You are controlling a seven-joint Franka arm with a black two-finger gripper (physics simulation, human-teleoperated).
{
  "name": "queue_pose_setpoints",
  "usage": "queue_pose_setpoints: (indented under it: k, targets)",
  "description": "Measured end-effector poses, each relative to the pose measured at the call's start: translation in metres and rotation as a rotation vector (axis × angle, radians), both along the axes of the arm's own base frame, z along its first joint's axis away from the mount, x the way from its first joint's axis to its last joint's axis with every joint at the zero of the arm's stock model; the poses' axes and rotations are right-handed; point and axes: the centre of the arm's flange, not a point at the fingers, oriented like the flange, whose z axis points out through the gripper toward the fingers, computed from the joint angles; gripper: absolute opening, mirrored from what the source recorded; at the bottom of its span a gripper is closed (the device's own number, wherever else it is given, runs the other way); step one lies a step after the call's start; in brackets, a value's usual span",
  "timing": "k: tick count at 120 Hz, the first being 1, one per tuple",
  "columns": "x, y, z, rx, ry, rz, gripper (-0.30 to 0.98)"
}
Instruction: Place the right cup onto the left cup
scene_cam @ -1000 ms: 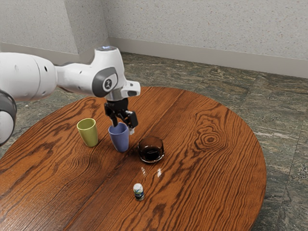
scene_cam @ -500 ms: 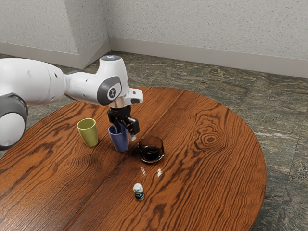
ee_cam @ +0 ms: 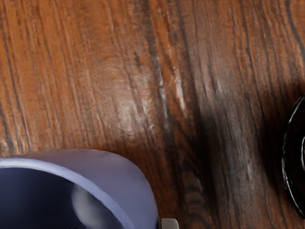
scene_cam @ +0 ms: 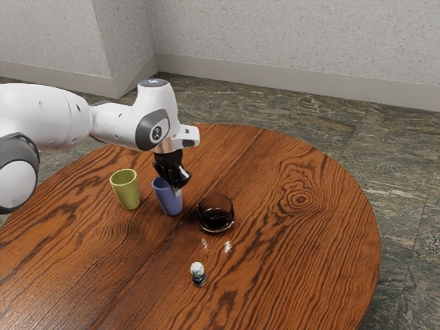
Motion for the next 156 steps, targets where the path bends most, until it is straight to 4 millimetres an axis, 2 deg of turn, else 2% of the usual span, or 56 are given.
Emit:
queue_pose_setpoints:
  k: [12, 17, 24, 47, 54, 63, 75, 95, 117, 156]
  targets:
    - [0.0, 0.0, 0.004, 0.0, -0.005, 0.0, -0.08]
    - [-0.001, 0.0, 0.012, -0.001, -0.014, -0.001, -0.08]
    - [-0.004, 0.001, 0.034, -0.003, -0.037, -0.001, -0.08]
    - [-0.028, 0.002, 0.128, -0.02, -0.101, -0.003, -0.08]
    - [-0.037, 0.005, 0.147, -0.025, -0.099, -0.002, -0.09]
    - [-0.048, 0.022, 0.161, -0.027, -0.08, 0.021, -0.08]
    - [-0.062, 0.046, 0.17, -0.025, -0.054, 0.054, -0.09]
    - [-0.072, 0.091, 0.158, -0.005, -0.007, 0.113, -0.08]
    - [-0.063, 0.099, 0.149, 0.01, -0.007, 0.111, -0.08]
    - [-0.052, 0.125, 0.137, 0.031, -0.03, 0.141, -0.08]
